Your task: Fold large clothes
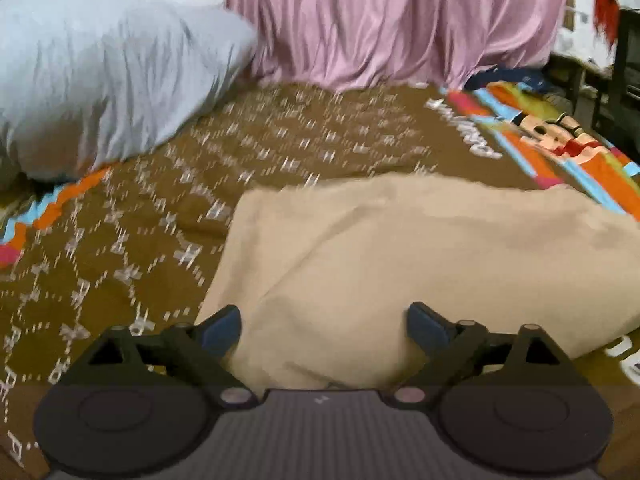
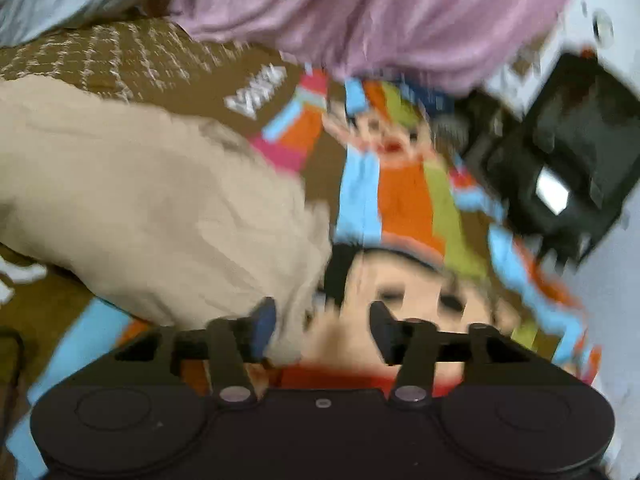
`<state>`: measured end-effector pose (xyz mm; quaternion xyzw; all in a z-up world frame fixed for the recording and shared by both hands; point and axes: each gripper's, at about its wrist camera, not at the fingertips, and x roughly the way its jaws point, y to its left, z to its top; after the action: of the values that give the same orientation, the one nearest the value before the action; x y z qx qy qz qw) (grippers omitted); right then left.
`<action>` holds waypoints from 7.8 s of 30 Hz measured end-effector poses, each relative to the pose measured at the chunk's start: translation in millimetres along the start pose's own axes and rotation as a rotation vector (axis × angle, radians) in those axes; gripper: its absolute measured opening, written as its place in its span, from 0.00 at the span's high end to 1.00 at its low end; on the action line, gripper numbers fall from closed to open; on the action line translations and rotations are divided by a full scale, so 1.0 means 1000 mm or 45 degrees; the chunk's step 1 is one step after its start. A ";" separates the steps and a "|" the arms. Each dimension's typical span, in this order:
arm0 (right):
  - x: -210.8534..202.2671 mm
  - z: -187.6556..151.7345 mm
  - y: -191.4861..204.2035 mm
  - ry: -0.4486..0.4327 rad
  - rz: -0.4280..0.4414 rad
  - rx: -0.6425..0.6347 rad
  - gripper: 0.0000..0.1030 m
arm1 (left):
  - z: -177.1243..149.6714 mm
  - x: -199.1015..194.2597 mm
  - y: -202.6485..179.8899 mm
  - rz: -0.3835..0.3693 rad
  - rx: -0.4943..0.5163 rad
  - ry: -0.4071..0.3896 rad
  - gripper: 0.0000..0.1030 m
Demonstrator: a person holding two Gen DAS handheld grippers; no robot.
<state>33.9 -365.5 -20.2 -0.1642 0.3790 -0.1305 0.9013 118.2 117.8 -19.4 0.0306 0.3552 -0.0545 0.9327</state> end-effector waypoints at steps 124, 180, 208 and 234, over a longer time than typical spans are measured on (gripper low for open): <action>0.084 -0.050 -0.159 -0.018 1.181 1.694 0.30 | 0.022 -0.032 -0.367 -0.477 0.877 -0.019 0.96; 0.115 0.194 -0.013 -0.219 0.694 0.212 0.36 | 0.014 0.029 -0.186 -0.658 -0.071 0.263 0.00; 0.027 0.052 -0.036 -0.152 0.522 0.297 0.31 | 0.053 0.033 -0.175 -0.578 -0.181 0.216 0.07; 0.110 0.003 -0.112 -0.105 0.644 1.132 0.73 | 0.028 0.040 -0.188 -0.507 -0.068 0.254 0.08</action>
<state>98.7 -506.4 -44.6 0.3269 0.2789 -0.0504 0.9015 143.5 -74.7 -28.4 -0.0595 0.4462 -0.2247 0.8642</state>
